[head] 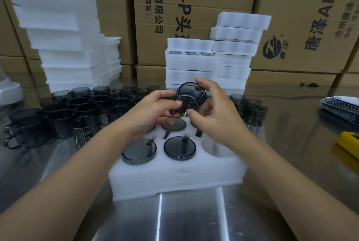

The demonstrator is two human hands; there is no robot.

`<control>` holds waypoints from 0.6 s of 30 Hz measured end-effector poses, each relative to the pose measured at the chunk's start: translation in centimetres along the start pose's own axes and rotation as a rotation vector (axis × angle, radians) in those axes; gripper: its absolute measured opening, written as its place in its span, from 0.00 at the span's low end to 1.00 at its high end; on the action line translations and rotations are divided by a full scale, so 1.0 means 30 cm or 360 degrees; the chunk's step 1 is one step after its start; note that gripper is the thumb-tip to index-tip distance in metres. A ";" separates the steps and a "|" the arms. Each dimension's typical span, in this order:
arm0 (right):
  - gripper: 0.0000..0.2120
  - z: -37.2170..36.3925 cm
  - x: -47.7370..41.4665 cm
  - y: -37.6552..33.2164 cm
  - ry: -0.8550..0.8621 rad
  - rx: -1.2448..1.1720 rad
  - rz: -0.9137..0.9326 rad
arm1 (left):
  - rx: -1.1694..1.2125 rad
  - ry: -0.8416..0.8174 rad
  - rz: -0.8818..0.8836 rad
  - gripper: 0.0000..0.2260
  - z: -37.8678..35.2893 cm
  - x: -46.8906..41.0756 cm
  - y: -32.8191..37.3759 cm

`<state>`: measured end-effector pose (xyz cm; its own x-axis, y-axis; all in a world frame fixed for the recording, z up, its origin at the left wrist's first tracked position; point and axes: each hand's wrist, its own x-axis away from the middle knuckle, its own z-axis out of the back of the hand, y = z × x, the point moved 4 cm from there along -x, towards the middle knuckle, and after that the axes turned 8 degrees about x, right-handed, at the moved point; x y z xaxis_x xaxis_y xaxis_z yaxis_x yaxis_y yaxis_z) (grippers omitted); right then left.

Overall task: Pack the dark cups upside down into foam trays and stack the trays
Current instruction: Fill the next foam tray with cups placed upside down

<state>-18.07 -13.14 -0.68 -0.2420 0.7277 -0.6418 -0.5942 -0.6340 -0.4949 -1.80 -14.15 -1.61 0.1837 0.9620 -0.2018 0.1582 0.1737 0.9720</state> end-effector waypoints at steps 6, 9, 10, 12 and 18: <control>0.22 0.031 -0.009 0.027 -0.0081 -0.0626 -0.0266 | 0.0053 0.0034 -0.0010 0.06 0.011 -0.015 -0.009; 0.20 0.047 -0.019 0.038 -0.0169 -0.0736 -0.0271 | 0.0005 0.0043 -0.0032 0.09 0.009 -0.019 -0.008; 0.20 0.052 -0.022 0.038 -0.0217 -0.0737 -0.0250 | -0.0006 0.0048 -0.0032 0.10 0.009 -0.019 -0.008; 0.20 0.058 -0.027 0.036 -0.0310 -0.0705 -0.0196 | -0.0036 0.0070 -0.0029 0.12 0.008 -0.020 -0.008; 0.21 0.069 -0.027 0.015 -0.0436 -0.0583 -0.0087 | -0.0181 0.0145 -0.0051 0.17 0.016 -0.019 -0.008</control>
<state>-19.73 -13.46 0.82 -0.4410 0.7737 -0.4548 -0.3135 -0.6077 -0.7297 -1.48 -14.84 -1.80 0.0904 0.9698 -0.2264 0.0507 0.2225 0.9736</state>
